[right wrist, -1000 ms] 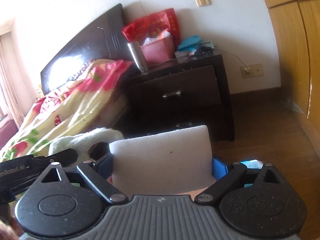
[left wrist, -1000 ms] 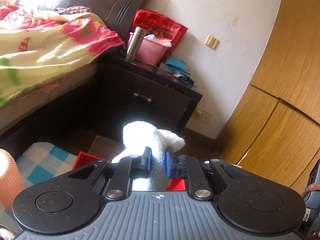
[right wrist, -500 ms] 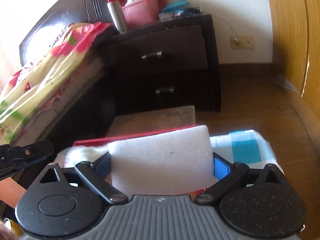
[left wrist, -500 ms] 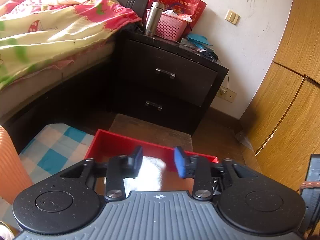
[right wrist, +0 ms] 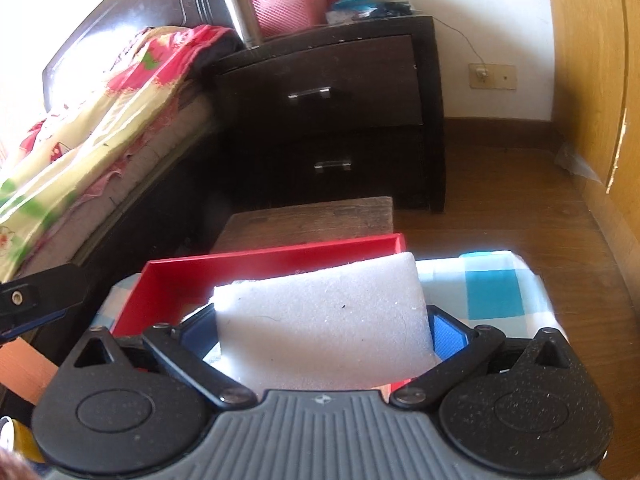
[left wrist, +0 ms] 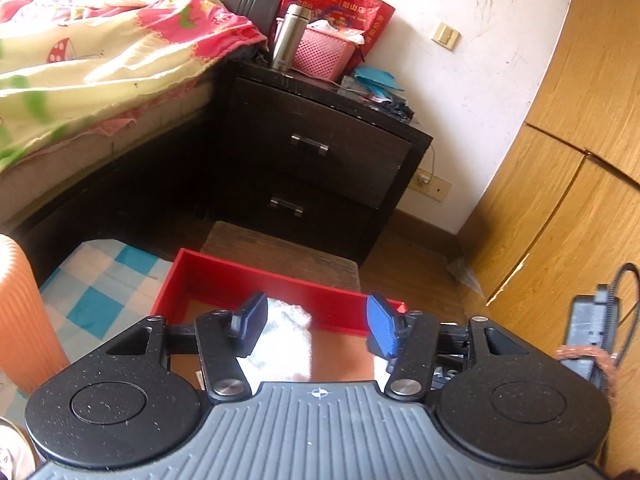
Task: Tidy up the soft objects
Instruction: 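Lower the towel into the red box and open the left tool, then lower the white sponge into the red box and open the right tool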
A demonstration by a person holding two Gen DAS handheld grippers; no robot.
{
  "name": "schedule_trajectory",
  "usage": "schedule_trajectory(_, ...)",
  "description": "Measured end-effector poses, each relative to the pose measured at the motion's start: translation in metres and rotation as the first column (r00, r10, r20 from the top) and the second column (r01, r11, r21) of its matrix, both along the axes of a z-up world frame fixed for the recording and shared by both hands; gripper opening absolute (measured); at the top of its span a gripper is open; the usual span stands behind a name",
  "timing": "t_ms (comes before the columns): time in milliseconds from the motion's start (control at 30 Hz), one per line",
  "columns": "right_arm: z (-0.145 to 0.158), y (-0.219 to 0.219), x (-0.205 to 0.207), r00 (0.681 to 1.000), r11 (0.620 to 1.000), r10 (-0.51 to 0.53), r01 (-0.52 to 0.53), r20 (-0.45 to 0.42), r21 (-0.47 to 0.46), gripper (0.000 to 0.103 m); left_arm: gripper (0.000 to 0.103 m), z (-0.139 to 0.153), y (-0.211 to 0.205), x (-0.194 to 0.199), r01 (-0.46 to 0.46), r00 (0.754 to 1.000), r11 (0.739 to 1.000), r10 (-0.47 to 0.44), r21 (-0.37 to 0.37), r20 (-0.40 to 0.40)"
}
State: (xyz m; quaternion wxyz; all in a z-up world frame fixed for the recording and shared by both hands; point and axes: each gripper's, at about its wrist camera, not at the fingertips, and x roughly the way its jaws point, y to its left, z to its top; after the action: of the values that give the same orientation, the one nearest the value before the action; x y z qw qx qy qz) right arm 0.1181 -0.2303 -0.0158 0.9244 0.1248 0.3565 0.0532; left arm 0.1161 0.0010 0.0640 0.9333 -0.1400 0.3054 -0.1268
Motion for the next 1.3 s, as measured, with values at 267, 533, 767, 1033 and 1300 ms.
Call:
schedule_trajectory(267,-0.007,0.011,0.009,0.996,0.999,0.039,-0.042,-0.078,-0.034,0.084,0.064,-0.001,0.001,-0.006,0.009,1.000,1.000,-0.009,0.020,-0.004)
schedule_trajectory(533,-0.001,-0.001,0.012,0.994,0.990,0.081,-0.072,-0.070,0.119,0.085,0.064,-0.006,0.007,-0.004,0.002,1.000,1.000,-0.001,0.019,-0.030)
schedule_trajectory(767,-0.008,-0.020,0.012,0.990,0.989,0.004,0.017,-0.141,0.149,0.085,0.066,-0.006,0.006,-0.009,0.013,0.999,0.999,-0.012,0.030,-0.036)
schedule_trajectory(1033,0.022,-0.016,-0.025,0.993,0.998,0.065,-0.063,-0.096,0.026,0.085,0.072,-0.003,-0.002,-0.039,0.090,0.994,0.996,-0.089,0.019,-0.058)
schedule_trajectory(1300,0.062,-0.039,-0.083,0.999,0.999,0.028,-0.027,-0.035,0.037,0.085,0.076,0.005,0.007,-0.087,0.113,0.993,0.993,-0.112,0.027,-0.045)
